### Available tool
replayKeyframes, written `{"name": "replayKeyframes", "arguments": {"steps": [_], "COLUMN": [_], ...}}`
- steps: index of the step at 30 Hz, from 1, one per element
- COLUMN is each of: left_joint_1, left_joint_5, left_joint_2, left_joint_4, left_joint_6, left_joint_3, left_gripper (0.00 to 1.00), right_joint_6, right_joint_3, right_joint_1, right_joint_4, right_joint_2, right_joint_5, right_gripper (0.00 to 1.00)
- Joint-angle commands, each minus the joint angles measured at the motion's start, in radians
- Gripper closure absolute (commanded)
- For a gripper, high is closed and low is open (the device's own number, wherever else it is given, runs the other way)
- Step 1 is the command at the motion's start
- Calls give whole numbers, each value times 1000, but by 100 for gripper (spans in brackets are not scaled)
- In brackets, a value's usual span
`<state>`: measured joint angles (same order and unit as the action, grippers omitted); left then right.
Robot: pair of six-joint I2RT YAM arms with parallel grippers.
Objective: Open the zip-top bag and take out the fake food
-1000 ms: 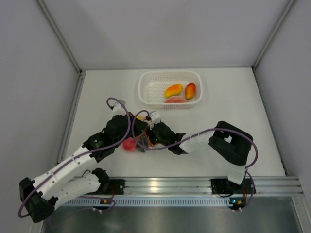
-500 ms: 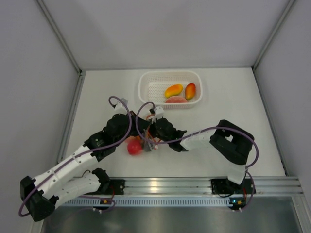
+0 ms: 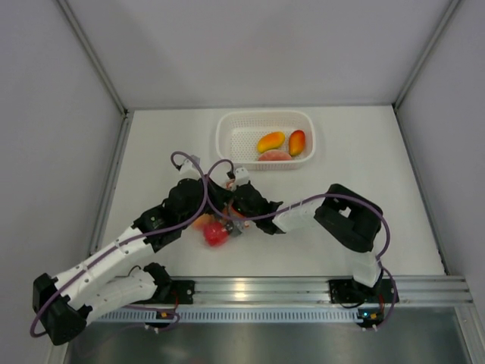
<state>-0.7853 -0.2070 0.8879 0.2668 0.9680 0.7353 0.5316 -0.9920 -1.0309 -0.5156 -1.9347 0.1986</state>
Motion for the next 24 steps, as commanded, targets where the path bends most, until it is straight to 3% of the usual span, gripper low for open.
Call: {"name": "replayKeyframes", "arguments": {"steps": [1,5,6,7,15,24], "left_joint_1": [-3,-3,-3,-3,-3,-3], "left_joint_5": [-34,-52,-54,-55,-60,-63], "left_joint_2": [-17,-12,-14,-15,-17,-26], "left_joint_4": [-57,-57,-57,-57,-57,-57], "left_joint_6": [-15,-15,-15,-18,-43,-55], "left_joint_3": [-17,-27,-27,-30,-34,-28], "left_gripper": [100,100,100,100,100,100], "right_joint_6": [13,5,2,1,-39,-99], "right_joint_3": [42,41,46,67,111,173], "right_joint_1": [9,9,11,11,8,12], "right_joint_4": [6,17,2,-15,52,241], "right_joint_2": [26,19,28,49,264,542], "right_joint_5": [-4,-5,-5,-5,-22,30], "right_gripper": [12,29,40,42,44,44]}}
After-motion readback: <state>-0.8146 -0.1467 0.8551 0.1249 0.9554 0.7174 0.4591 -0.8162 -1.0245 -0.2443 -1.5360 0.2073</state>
